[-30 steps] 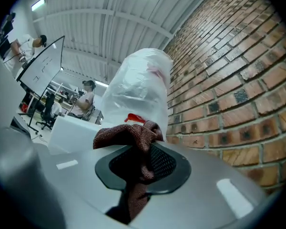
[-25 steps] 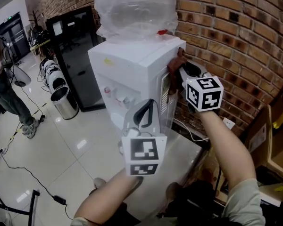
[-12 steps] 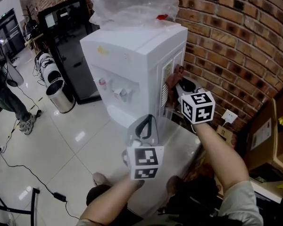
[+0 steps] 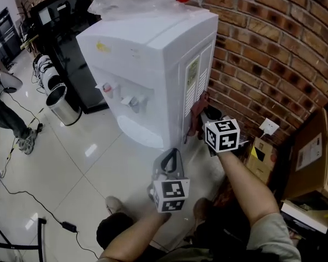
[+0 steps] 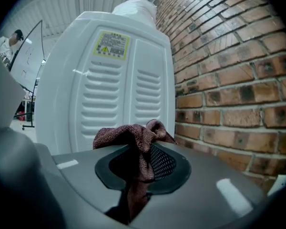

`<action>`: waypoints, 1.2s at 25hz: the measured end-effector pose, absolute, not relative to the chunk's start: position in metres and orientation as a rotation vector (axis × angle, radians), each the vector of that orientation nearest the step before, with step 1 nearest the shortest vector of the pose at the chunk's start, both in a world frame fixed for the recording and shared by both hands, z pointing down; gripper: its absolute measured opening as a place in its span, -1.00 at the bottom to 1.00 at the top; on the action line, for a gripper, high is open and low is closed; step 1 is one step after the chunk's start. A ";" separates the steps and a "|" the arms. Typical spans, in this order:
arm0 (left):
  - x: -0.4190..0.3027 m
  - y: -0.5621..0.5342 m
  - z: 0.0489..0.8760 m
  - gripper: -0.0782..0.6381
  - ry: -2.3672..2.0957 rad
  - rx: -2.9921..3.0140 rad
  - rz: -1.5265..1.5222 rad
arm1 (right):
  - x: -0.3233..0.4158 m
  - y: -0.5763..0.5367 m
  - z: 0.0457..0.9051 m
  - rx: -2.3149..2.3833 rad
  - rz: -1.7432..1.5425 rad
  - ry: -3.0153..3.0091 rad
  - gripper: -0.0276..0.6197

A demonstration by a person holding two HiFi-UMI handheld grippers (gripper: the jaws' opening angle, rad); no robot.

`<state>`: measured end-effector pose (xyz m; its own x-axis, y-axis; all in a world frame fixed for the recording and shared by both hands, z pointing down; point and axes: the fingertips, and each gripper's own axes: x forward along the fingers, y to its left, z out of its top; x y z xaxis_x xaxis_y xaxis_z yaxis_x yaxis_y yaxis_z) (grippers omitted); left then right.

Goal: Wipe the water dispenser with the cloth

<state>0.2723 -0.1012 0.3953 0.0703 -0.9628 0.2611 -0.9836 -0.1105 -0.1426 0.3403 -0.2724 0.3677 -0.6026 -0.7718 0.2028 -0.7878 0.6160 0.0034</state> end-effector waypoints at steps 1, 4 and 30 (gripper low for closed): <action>0.273 -0.101 0.406 -0.78 -2.038 2.230 0.458 | 0.342 -0.274 0.382 1.296 0.156 -2.633 -0.69; 0.277 -0.100 0.441 -0.78 -2.007 2.205 0.510 | 0.345 -0.279 0.427 1.298 0.236 -2.563 -0.69; 0.294 -0.079 0.562 -0.78 -1.838 2.123 0.707 | 0.331 -0.243 0.674 0.883 0.468 -2.108 -0.69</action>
<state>0.2938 -0.0789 0.5619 0.0886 -0.8573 0.5072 -0.9761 -0.1761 -0.1271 0.3310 -0.2431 0.6739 -0.4486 -0.4330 0.7819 -0.7233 0.6897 -0.0330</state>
